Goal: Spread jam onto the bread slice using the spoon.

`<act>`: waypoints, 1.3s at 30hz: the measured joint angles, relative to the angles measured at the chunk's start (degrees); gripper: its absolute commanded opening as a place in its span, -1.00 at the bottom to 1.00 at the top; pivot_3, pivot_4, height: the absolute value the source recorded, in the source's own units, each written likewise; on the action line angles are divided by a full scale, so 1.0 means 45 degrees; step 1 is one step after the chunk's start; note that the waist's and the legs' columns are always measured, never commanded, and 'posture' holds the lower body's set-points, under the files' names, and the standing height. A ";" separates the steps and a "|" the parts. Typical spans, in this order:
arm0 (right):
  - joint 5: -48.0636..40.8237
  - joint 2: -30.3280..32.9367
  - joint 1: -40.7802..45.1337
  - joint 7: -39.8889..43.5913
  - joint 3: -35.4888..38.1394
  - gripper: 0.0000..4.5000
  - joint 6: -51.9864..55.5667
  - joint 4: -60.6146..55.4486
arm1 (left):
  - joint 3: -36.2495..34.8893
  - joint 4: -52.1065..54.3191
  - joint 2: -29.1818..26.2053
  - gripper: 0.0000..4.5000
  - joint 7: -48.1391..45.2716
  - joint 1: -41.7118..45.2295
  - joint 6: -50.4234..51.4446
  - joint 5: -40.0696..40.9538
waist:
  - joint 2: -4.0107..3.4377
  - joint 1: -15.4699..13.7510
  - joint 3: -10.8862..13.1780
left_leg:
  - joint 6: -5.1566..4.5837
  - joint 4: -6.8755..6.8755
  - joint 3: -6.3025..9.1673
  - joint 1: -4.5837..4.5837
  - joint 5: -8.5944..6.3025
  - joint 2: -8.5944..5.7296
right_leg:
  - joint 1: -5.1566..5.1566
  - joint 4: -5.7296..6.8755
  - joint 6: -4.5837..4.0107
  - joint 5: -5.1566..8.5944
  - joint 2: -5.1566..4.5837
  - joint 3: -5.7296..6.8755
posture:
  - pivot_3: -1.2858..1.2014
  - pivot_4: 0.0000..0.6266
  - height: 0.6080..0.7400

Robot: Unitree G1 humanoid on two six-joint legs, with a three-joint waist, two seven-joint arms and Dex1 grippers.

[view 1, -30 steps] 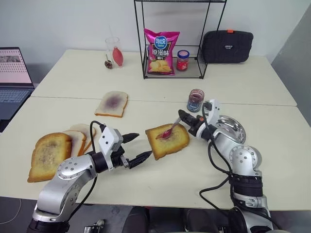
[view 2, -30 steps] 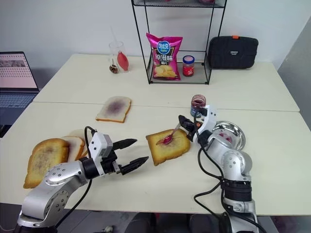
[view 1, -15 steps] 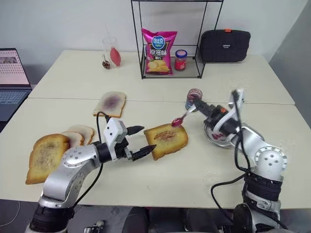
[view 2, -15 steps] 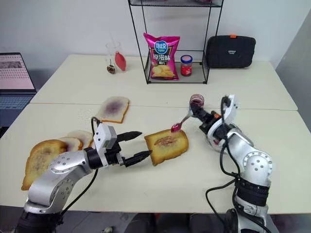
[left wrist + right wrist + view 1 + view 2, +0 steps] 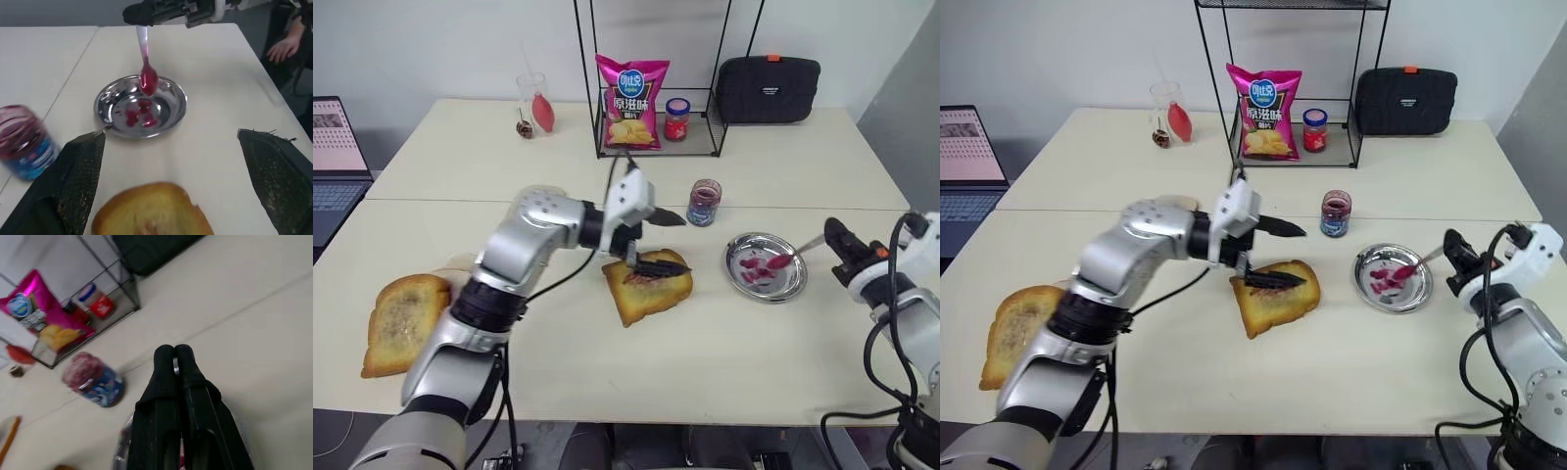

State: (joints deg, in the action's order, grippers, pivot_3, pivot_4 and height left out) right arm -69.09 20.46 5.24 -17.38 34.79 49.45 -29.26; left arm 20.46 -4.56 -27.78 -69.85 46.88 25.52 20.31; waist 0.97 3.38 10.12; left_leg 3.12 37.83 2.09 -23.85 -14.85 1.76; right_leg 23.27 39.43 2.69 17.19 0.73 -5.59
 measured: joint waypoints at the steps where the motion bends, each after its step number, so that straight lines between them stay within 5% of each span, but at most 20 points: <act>1: 0.0231 -0.0152 -0.0195 0.0185 -0.0056 -1.00 -0.0296 0.0206 | 0.0120 -0.0283 0.0179 1.00 -0.0125 -0.0002 -0.0192 -0.0172 | -0.0002 0.0014 0.0005 | 0.0000 0.0010 0.0001 0.0002 0.0001 -0.0001 | 0.0003 0.0021 -0.0001 -0.0001 0.0000 -0.0004 | 0.03 -0.52 1.00; 7: 0.1287 -0.0706 -0.0263 0.1306 -0.0612 -1.00 -0.1596 0.1624 | 0.0175 -0.1090 0.0845 1.00 -0.0299 -0.0002 -0.1039 -0.0778 | -0.0003 -0.0016 0.0004 | -0.0014 0.0032 -0.0012 0.0013 0.0014 -0.0006 | -0.0008 0.0035 0.0006 -0.0004 -0.0003 -0.0007 | 0.03 -0.52 1.00; 28: 0.3009 -0.0206 0.0931 0.3568 -0.1133 0.99 -0.2809 0.3880 | -0.0268 -0.1250 0.1222 1.00 0.0227 -0.0003 -0.1367 -0.1349 | -0.0004 -0.0052 0.0004 | -0.0032 0.0031 -0.0004 0.0017 0.0027 -0.0012 | -0.0008 0.0062 0.0003 -0.0009 -0.0009 -0.0001 | 0.03 -0.52 1.00; 39: 0.2971 -0.0152 0.0922 0.4024 -0.1126 0.99 -0.2397 0.3948 | -0.0573 -0.1252 0.1205 1.00 0.0648 -0.0056 -0.1371 -0.1371 | -0.0004 -0.0050 0.0004 | -0.0034 0.0034 -0.0003 0.0021 0.0029 -0.0012 | -0.0007 0.0076 0.0003 -0.0009 -0.0009 0.0000 | 0.03 -0.52 1.00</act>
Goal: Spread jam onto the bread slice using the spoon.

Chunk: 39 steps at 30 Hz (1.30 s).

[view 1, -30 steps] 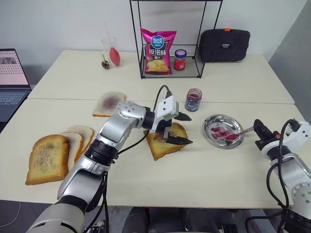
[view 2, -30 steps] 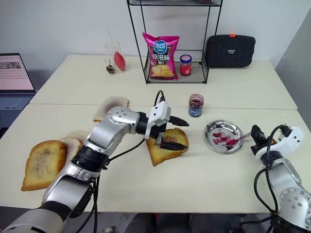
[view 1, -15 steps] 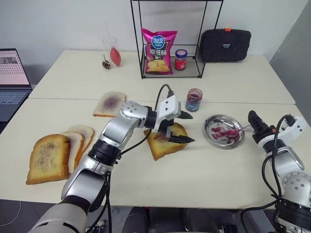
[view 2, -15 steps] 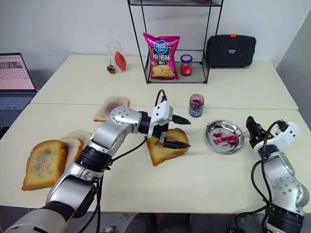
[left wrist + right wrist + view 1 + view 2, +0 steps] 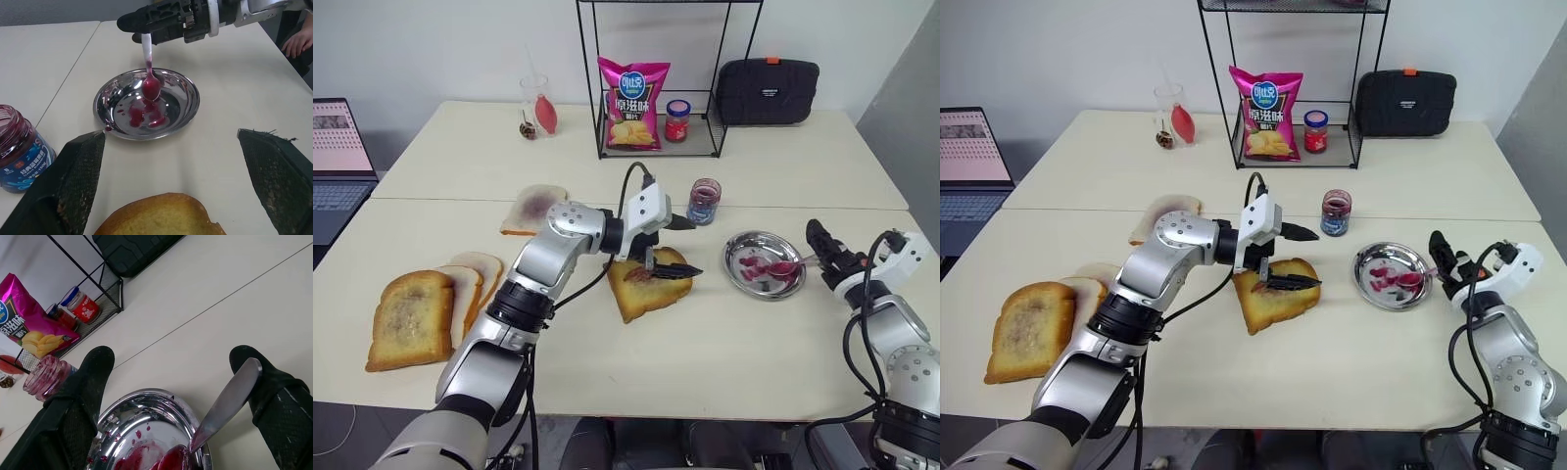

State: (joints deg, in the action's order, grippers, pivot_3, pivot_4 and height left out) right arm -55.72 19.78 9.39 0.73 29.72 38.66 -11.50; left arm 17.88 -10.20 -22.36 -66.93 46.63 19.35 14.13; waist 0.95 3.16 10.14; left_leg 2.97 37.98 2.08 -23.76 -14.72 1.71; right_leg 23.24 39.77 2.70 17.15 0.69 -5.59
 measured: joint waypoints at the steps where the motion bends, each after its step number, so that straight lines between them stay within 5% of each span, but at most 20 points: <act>1: -0.0006 0.0001 0.0000 0.0018 -0.0002 0.99 0.0015 0.0003 | -0.0011 0.0000 0.0000 1.00 0.0003 -0.0007 -0.0001 0.0000 | 0.0000 0.0002 0.0000 | 0.0000 0.0000 0.0000 0.0000 0.0000 0.0000 | 0.0000 0.0000 0.0000 0.0000 0.0000 0.0000 | 0.03 -0.52 1.00; 39: 0.1128 0.0727 -0.0818 0.1308 -0.0234 0.99 0.0501 0.0629 | -0.0331 -0.0136 -0.0369 1.00 0.0295 -0.0470 -0.0263 -0.0112 | 0.0000 -0.0014 0.0000 | -0.0007 0.0008 0.0003 0.0009 0.0005 -0.0004 | 0.0000 0.0030 0.0000 0.0000 -0.0001 0.0003 | 0.03 -0.52 1.00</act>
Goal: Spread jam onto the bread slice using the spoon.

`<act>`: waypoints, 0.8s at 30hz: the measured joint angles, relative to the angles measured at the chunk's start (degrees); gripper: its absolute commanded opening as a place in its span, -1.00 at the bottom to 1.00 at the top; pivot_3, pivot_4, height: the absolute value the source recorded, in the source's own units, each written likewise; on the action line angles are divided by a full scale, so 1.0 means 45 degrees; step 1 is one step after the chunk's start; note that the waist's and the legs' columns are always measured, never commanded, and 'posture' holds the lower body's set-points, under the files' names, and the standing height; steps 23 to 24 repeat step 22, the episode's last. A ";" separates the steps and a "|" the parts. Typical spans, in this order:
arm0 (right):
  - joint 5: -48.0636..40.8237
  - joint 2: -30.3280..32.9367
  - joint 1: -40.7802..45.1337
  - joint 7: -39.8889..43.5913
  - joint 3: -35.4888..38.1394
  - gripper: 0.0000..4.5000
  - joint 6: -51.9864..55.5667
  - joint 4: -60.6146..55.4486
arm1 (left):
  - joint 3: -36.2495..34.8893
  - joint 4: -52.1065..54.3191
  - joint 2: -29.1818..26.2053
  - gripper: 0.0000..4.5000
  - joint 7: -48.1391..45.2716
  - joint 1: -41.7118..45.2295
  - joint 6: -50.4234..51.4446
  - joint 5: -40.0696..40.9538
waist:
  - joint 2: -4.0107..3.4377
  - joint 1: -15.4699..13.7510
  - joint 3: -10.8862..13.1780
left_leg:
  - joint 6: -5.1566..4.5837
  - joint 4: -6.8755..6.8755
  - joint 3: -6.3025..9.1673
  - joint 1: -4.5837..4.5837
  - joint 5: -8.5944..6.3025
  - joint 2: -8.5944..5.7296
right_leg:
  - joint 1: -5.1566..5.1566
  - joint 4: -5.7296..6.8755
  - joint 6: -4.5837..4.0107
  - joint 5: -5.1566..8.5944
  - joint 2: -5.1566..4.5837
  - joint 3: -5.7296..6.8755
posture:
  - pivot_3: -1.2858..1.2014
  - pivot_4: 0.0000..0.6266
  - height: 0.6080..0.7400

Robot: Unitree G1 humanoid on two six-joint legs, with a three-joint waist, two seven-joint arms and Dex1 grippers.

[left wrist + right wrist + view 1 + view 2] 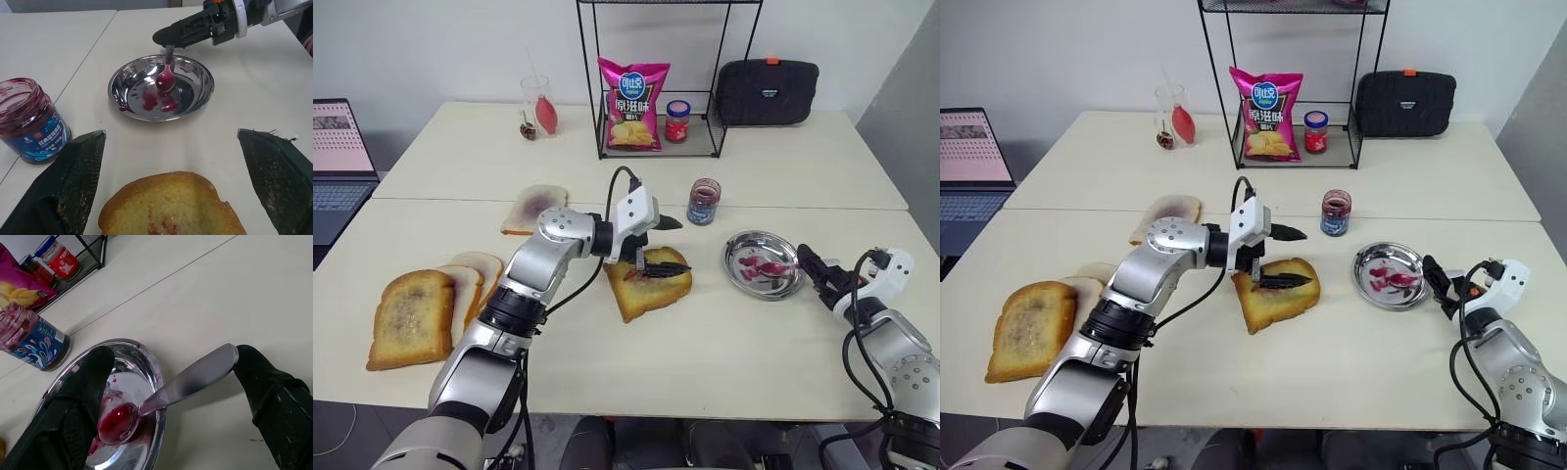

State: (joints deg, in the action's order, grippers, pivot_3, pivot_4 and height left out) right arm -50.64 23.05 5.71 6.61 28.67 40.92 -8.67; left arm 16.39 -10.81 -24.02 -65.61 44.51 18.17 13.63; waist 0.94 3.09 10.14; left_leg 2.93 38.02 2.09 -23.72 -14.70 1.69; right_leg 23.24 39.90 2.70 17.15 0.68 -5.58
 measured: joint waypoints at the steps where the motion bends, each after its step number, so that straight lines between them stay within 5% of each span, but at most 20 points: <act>1: -0.0062 0.0172 -0.0025 -0.0041 0.0225 0.99 0.0119 -0.0008 | -0.0042 -0.0002 -0.0069 1.00 0.0000 0.0001 0.0008 0.0004 | 0.0000 -0.0008 0.0000 | 0.0000 0.0000 -0.0001 -0.0001 0.0000 -0.0002 | 0.0000 0.0000 0.0000 0.0000 -0.0002 -0.0001 | 0.03 -0.52 1.00; 8: -0.1088 0.1194 -0.0527 -0.0439 0.1875 0.99 0.0889 -0.0821 | -0.0737 -0.0272 -0.0644 1.00 -0.0115 0.0056 0.0276 0.0116 | 0.0000 -0.0016 0.0000 | -0.0002 -0.0001 0.0002 0.0001 0.0001 -0.0002 | 0.0000 0.0002 0.0000 0.0000 -0.0002 0.0001 | 0.03 -0.52 1.00; 12: -0.1155 0.3357 -0.1123 -0.0161 0.2813 0.99 0.1626 -0.1369 | -0.1337 -0.0950 -0.1639 1.00 -0.0333 0.0234 0.0797 0.0255 | -0.0006 0.0040 0.0004 | -0.0002 0.0000 -0.0012 0.0005 0.0001 -0.0004 | 0.0000 0.0002 0.0002 0.0001 -0.0003 -0.0009 | 0.03 -0.52 1.00; 18: -0.2511 0.7544 -0.3265 0.4623 0.2738 0.99 0.2747 -0.5555 | -0.1703 -0.0675 -0.3298 1.00 -0.1495 0.0088 0.1888 0.0469 | 0.0012 0.0023 0.0012 | -0.0006 -0.0023 0.0044 0.0036 0.0001 0.0030 | -0.0026 -0.0002 0.0012 0.0017 0.0040 0.0034 | 0.03 -0.52 1.00; 22: -0.2187 0.8752 -0.5121 0.7439 0.2305 0.99 0.2932 -0.7207 | -0.1706 -0.0492 -0.4117 1.00 -0.2422 -0.0099 0.2753 0.0775 | 0.0042 -0.0070 0.0028 | -0.0004 0.0017 0.0034 0.0006 0.0001 0.0006 | -0.0026 -0.0008 0.0017 0.0017 0.0008 0.0031 | 0.03 -0.52 1.00; 24: -0.2187 0.8752 -0.5121 0.7439 0.2305 0.99 0.2932 -0.7207 | -0.1706 -0.0492 -0.4117 1.00 -0.2422 -0.0099 0.2753 0.0775 | 0.0042 -0.0070 0.0028 | -0.0004 0.0017 0.0034 0.0006 0.0001 0.0006 | -0.0026 -0.0008 0.0017 0.0017 0.0008 0.0031 | 0.03 -0.52 1.00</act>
